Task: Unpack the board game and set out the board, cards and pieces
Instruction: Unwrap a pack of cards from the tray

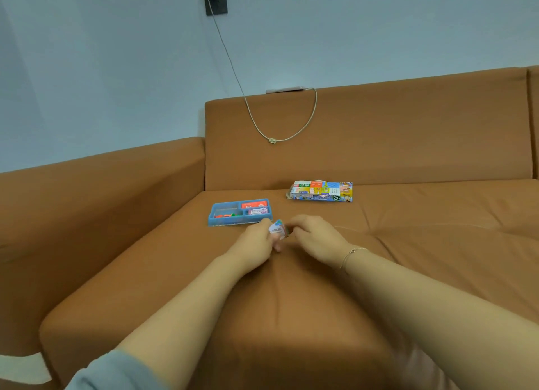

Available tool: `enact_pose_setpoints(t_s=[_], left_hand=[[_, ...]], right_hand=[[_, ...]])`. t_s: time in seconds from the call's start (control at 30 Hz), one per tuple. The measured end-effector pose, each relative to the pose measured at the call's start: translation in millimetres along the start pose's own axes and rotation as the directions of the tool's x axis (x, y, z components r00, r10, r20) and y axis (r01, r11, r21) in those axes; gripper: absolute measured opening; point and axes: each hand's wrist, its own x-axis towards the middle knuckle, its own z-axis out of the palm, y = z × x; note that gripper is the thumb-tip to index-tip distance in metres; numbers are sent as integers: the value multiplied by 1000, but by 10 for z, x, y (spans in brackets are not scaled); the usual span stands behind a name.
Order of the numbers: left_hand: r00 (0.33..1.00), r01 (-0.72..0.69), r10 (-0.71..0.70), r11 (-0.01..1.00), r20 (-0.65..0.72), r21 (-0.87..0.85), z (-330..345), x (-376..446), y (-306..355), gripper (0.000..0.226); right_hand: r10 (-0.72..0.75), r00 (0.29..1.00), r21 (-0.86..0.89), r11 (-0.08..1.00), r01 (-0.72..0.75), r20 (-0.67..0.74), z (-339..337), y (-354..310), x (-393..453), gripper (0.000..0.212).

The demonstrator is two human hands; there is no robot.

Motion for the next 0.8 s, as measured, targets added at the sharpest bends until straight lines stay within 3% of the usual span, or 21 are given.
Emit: enact_pose_setpoints(t_s=[0.1,0.17,0.37,0.67,0.8], left_hand=[[998,56,-49,927,29,-371,187,80,187,18],[999,35,-44,872,-8,-488,324,100,181,18],[999,-35,25,821,-26,-570,363,61,96,20],[993,60,26,745,119,-665,270,-15,73,23],[998,24,23,738,62,-674,286,-43,62,21]], right_hand=[[42,993,57,998,-35,-113,-112,106,48,27],[50,992,30,998,-47,-112,-146,183,67,35],[54,995,134,990,-42,-85,-148,253,131,34],[-34,998,137,990,40,-49,-160,183,157,10],[15,1000,251,968,-7,-28,-156,174,175,13]])
